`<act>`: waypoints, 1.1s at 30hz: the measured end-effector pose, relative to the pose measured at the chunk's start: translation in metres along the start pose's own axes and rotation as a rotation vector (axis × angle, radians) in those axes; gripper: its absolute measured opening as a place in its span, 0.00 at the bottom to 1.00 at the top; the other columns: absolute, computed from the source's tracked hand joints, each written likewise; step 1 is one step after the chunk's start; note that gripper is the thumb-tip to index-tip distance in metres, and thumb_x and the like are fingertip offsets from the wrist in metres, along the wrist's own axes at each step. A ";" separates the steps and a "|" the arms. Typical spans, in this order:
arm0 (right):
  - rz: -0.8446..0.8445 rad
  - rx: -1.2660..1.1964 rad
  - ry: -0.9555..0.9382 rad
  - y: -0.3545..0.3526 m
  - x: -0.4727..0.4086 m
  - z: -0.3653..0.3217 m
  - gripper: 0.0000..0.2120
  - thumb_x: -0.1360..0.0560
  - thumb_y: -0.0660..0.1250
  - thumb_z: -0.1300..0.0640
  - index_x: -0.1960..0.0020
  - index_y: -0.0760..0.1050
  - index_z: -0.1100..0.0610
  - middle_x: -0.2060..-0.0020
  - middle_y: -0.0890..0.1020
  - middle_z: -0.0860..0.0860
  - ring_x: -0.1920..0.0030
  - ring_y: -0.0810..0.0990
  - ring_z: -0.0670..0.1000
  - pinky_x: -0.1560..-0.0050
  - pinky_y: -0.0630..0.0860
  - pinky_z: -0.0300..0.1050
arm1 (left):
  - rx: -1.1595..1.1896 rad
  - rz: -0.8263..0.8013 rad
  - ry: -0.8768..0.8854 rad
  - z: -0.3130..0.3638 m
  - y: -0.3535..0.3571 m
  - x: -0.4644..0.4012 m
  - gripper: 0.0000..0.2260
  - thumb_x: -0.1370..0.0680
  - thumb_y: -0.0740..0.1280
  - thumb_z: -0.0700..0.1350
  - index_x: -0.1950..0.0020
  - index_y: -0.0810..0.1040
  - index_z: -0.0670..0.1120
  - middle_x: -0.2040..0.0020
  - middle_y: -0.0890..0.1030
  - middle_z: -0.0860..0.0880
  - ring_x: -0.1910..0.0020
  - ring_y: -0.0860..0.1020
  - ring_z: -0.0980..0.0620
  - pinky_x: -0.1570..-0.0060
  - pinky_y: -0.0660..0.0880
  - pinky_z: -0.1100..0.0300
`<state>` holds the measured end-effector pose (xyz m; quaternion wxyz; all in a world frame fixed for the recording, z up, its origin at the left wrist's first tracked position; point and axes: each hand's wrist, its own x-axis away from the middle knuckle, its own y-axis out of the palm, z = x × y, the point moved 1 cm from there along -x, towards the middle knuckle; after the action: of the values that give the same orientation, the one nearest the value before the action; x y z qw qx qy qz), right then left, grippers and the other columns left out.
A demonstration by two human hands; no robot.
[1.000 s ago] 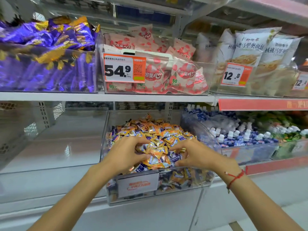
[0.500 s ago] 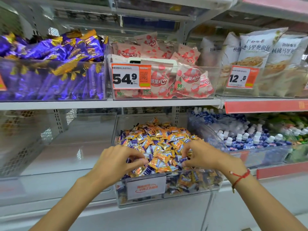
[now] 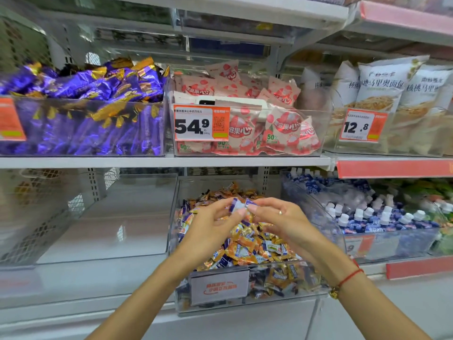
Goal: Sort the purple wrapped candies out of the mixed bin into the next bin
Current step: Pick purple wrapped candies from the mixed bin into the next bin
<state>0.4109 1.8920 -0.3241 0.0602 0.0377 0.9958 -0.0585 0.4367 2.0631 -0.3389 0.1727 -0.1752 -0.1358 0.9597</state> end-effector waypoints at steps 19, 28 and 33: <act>-0.195 0.799 -0.364 0.078 -0.043 0.015 0.19 0.20 0.62 0.57 0.30 0.70 0.47 0.33 0.73 0.43 0.36 0.73 0.44 0.39 0.71 0.38 | 0.024 0.427 0.146 -0.043 -0.103 0.025 0.10 0.22 0.68 0.45 0.43 0.76 0.57 0.50 0.82 0.59 0.50 0.79 0.55 0.51 0.79 0.54; -0.289 1.237 -0.440 0.095 -0.059 0.017 0.19 0.20 0.63 0.50 0.30 0.71 0.45 0.35 0.75 0.49 0.33 0.71 0.51 0.39 0.71 0.47 | -0.078 0.322 0.085 -0.068 -0.104 0.033 0.09 0.24 0.70 0.45 0.46 0.78 0.58 0.51 0.82 0.61 0.54 0.79 0.60 0.52 0.76 0.59; -0.205 0.956 -0.364 0.076 -0.063 0.018 0.12 0.25 0.71 0.54 0.42 0.81 0.46 0.41 0.81 0.45 0.48 0.81 0.47 0.49 0.77 0.39 | -0.069 0.301 0.091 -0.068 -0.105 0.035 0.08 0.24 0.70 0.44 0.48 0.78 0.57 0.53 0.82 0.61 0.55 0.79 0.61 0.54 0.74 0.62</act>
<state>0.4812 1.9607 -0.3421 0.2023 -0.0473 0.8300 -0.5176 0.4614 2.1847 -0.3763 0.0268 -0.2429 -0.1329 0.9605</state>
